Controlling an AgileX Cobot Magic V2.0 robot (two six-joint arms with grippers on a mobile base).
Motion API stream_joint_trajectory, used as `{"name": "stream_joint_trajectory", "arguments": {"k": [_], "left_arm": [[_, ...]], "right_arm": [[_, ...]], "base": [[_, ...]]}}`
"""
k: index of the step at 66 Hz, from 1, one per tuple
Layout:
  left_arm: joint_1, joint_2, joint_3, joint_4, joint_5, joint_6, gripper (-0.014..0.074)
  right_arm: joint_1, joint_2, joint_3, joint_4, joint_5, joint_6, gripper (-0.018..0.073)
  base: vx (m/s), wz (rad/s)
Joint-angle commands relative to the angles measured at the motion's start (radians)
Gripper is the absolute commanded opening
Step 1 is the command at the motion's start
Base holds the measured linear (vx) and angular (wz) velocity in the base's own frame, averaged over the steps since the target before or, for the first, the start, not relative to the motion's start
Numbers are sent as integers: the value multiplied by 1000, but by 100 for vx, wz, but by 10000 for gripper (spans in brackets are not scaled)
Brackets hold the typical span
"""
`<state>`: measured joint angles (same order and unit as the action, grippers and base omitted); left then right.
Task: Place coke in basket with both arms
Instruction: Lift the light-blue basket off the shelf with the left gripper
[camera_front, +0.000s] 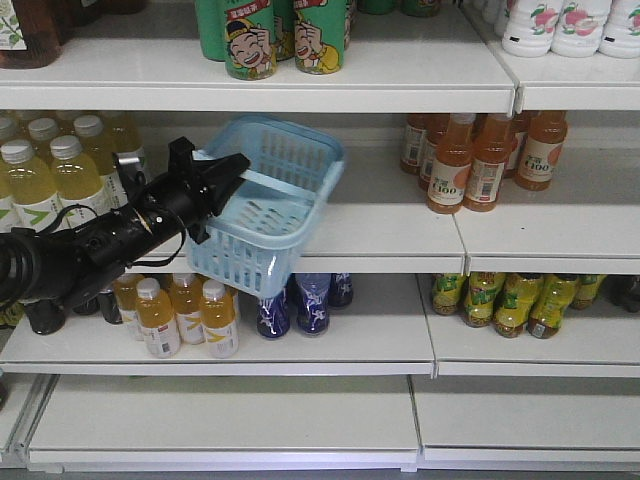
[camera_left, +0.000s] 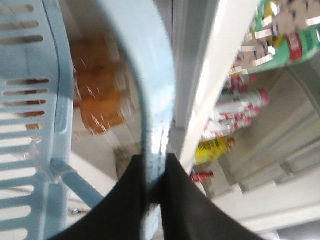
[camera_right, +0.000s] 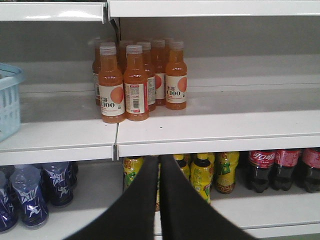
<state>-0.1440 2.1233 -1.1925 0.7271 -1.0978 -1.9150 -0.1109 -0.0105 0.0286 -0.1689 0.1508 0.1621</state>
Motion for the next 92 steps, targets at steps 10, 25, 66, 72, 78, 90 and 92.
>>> {"name": "stream_joint_trajectory", "arguments": {"k": [10, 25, 66, 72, 78, 90, 92], "left_arm": [[-16, -152, 169, 100, -251, -82, -8], [-36, -368, 485, 294, -277, -76, -8], [-319, -1014, 673, 314, -277, -231, -8], [-353, -1055, 673, 293, -277, -233, -8], [-366, -1076, 671, 285, -267, -233, -8], [-377, -1078, 655, 298, -272, -249, -8], [-377, -1078, 648, 298, -274, -249, -8]], "right_arm": [[-6, -13, 6, -12, -77, -9, -2], [-6, -13, 6, -12, -77, -9, -2], [-6, -13, 6, -12, -77, -9, -2], [-6, -13, 6, -12, -77, -9, -2], [-6, -13, 6, -12, -76, -9, -2], [-6, -13, 6, -12, -77, -9, -2], [-6, -13, 6, -12, -77, -9, -2]], "base": [[0, 0], [0, 0], [0, 0], [0, 0], [0, 0], [0, 0], [0, 0]]}}
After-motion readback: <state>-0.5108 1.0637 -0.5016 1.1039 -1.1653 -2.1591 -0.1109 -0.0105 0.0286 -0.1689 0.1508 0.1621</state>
